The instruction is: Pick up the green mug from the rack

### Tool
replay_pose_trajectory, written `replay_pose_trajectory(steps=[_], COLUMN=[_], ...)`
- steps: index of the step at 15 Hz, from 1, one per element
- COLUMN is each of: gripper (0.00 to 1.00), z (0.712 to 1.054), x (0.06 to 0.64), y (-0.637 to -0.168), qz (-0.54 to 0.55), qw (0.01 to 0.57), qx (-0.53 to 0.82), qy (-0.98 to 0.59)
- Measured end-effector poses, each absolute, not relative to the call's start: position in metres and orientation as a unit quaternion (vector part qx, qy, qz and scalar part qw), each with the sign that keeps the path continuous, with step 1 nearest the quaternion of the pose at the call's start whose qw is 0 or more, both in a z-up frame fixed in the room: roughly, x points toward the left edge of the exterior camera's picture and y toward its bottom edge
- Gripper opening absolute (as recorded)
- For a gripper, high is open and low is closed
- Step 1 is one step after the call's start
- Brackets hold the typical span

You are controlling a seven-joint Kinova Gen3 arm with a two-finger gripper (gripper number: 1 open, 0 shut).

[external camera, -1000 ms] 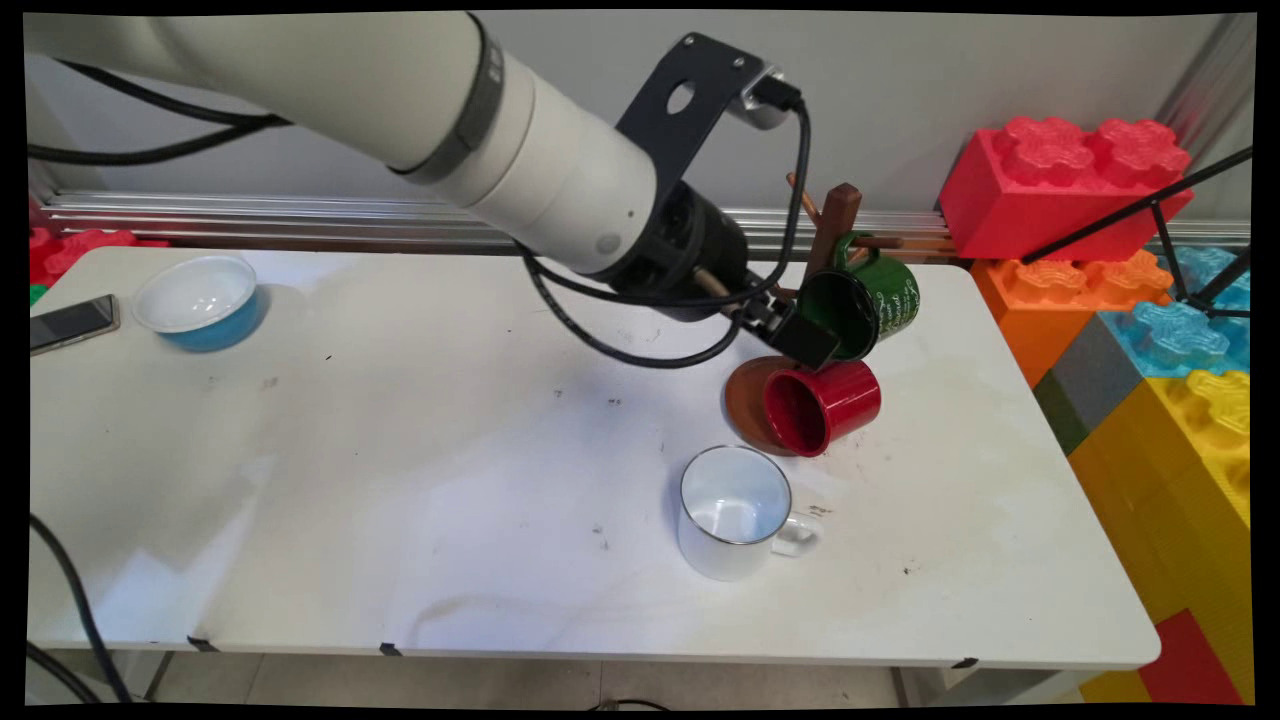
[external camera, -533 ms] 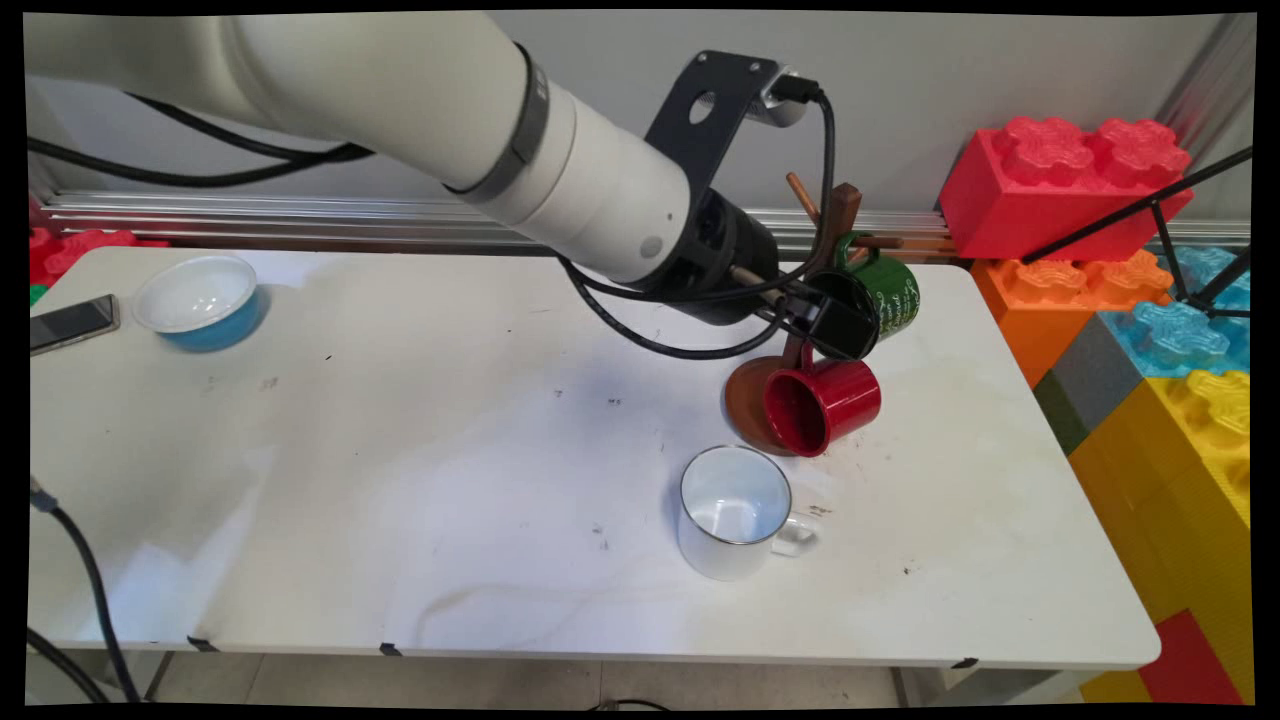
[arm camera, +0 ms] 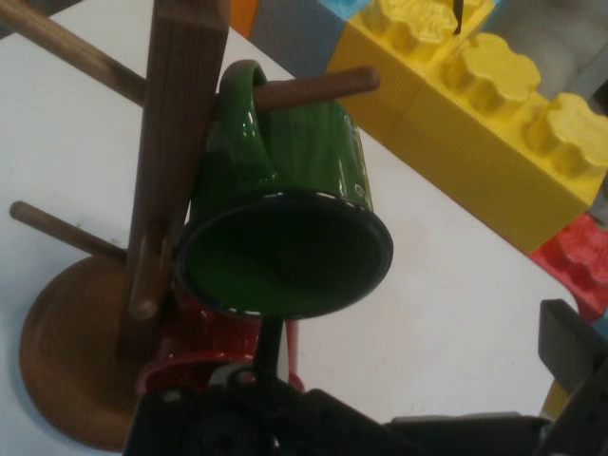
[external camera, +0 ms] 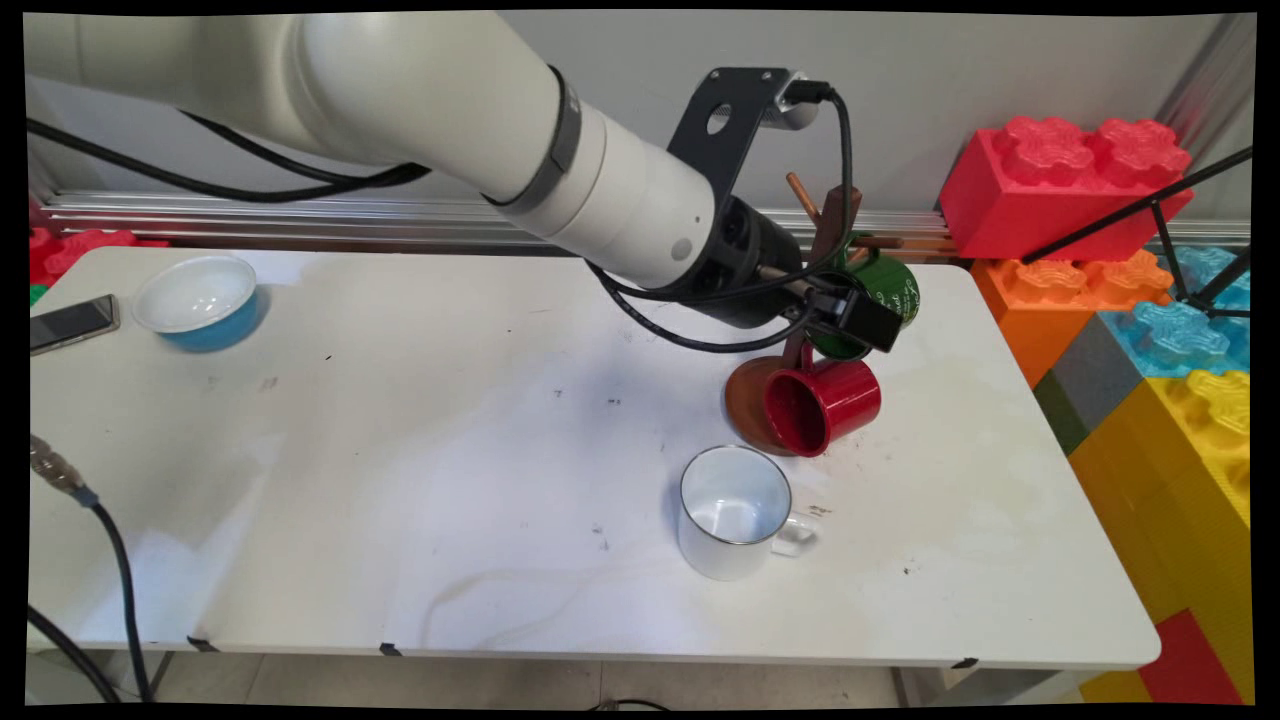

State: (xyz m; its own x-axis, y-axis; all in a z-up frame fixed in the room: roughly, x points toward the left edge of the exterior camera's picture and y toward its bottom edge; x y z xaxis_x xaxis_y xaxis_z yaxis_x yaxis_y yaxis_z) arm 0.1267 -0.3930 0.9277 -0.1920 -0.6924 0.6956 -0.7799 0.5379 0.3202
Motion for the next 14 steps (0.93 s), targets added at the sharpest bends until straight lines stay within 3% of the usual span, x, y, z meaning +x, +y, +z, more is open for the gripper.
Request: replay_pose_trajectory(steps=[14], gripper=[1.00], z=[0.901], x=[0.115], y=[-0.411], qz=[0.021], qw=[0.459], qx=[0.522], qy=[-0.718])
